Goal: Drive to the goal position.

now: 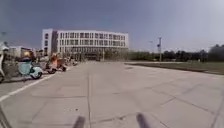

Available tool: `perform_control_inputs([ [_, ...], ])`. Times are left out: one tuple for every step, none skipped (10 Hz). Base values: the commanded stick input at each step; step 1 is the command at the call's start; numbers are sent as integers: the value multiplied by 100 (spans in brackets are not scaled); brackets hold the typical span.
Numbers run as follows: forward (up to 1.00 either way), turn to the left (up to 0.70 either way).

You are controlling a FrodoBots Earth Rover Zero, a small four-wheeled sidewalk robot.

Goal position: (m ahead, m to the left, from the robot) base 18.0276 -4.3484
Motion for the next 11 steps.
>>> perform_control_inputs([
  [100, 0],
  [100, 0],
  [100, 0],
  [100, 0],
  [100, 0],
  [100, 0],
  [100, 0],
  [100, 0],
  [100, 0],
  [100, 0],
  [100, 0],
])
